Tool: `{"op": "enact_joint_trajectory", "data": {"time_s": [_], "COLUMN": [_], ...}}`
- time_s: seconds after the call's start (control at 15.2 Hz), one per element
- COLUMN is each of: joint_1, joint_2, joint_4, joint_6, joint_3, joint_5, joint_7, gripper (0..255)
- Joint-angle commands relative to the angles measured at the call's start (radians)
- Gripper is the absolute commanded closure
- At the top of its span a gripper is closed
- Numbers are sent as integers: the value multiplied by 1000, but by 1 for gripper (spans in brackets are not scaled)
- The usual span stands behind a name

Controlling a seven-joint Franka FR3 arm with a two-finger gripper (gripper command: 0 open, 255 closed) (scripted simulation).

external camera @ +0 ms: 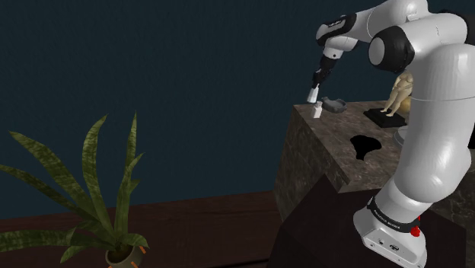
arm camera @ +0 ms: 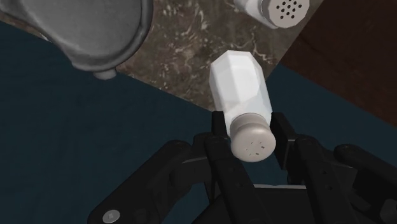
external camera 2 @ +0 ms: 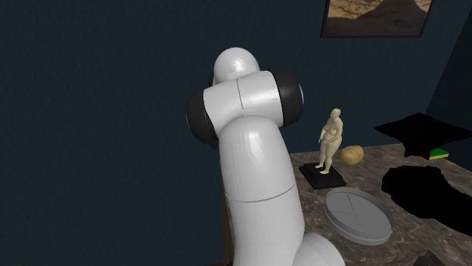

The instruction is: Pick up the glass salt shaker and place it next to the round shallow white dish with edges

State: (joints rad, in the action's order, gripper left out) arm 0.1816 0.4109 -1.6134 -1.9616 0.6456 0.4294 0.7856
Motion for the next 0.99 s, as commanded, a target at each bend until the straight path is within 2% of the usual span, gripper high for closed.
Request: {"op": "enact_joint_trajectory", "data": {"time_s": [0.0, 0.92], "joint_1": [-2, 14], "joint_2": [-9, -32], "joint_4": [15, 174], "joint_6": [22, 193], "joint_3": [4, 18], "joint_5": [-8, -37], "joint_7": [-8, -52], "gripper": [255, 255]}}
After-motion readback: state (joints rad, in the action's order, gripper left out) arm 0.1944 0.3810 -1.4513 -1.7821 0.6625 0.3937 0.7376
